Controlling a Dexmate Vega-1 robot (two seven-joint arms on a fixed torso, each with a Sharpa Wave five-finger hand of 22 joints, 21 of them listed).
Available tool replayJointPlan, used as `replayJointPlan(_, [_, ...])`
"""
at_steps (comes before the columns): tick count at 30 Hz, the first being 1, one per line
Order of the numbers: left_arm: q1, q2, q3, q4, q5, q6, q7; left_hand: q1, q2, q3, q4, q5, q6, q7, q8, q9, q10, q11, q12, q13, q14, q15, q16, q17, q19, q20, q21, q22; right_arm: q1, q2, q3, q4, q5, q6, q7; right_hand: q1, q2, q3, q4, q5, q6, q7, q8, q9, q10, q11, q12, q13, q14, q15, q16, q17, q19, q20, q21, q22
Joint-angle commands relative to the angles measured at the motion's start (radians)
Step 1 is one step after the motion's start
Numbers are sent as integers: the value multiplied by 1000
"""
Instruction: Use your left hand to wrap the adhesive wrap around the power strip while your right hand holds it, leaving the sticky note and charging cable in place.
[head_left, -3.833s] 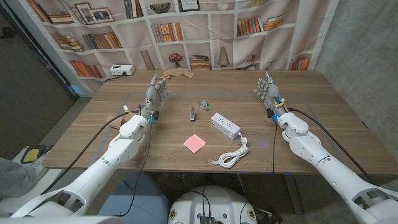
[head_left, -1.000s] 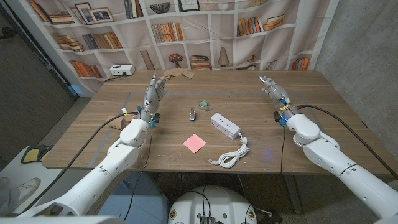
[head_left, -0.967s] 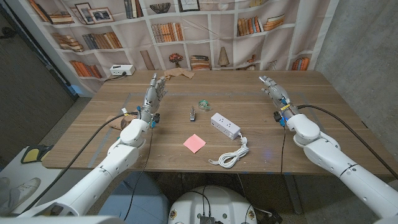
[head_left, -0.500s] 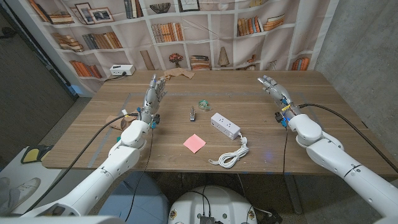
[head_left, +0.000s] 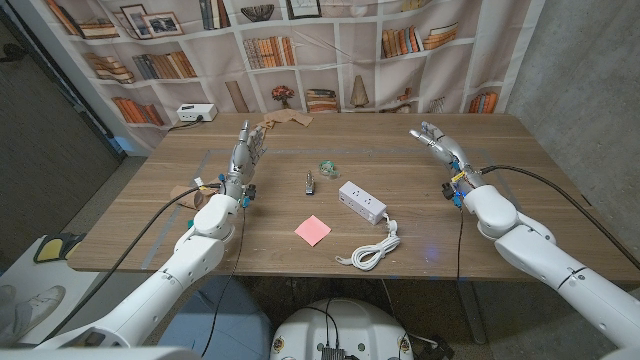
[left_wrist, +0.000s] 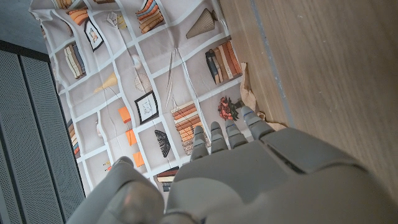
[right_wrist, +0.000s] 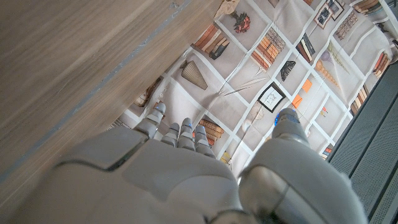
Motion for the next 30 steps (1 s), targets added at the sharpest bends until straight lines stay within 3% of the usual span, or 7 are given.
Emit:
replayJointPlan(1, [-6, -2, 1, 7, 1, -2, -3, 10, 3, 2, -2, -1, 9, -1, 0, 3, 5, -2, 6, 3, 8, -3, 6, 4, 5, -6, 4, 3, -10, -17, -3, -22, -62, -21, -19, 12, 1, 6, -6, 0, 5, 4, 6, 5, 10, 7, 4, 4, 0, 6, 8, 3, 0, 8, 1, 3])
replayJointPlan(10, [-12, -7, 6, 14, 5, -2, -4, 10, 4, 1, -3, -2, 11, -1, 0, 3, 5, 0, 5, 3, 10, -5, 7, 4, 5, -7, 4, 3, -26, -51, 5, -60, -97, -59, -23, 19, -1, 7, -3, -1, 2, 8, 2, 5, -5, 14, -3, 3, -13, 18, 4, 3, -10, 11, -2, 3])
replayJointPlan(17, [-12, -4, 10, 9, 10, 11, 2, 11, 5, 1, -4, -2, 13, -1, 0, 3, 8, -1, 6, 3, 9, -5, 6, 4, 0, -1, 2, 3, -42, -67, 18, -78, -103, -72, -25, 23, -3, 7, -1, -2, 10, 9, 3, 5, 10, 11, 2, 3, -6, 10, 7, 3, -2, -1, 2, 3])
replayJointPlan(30, [4, 2, 5, -6, 0, 24, 9, 11, 5, -1, -4, -3, 13, -2, -1, 3, 12, -4, 6, 3, 9, -5, 5, 4, 1, -3, 2, 3, -54, -109, 17, -132, -185, -142, -42, 26, -7, 4, 4, -3, 9, 13, -1, 5, 43, 4, 13, 3, 26, 2, 19, 4, 5, 5, 4, 3])
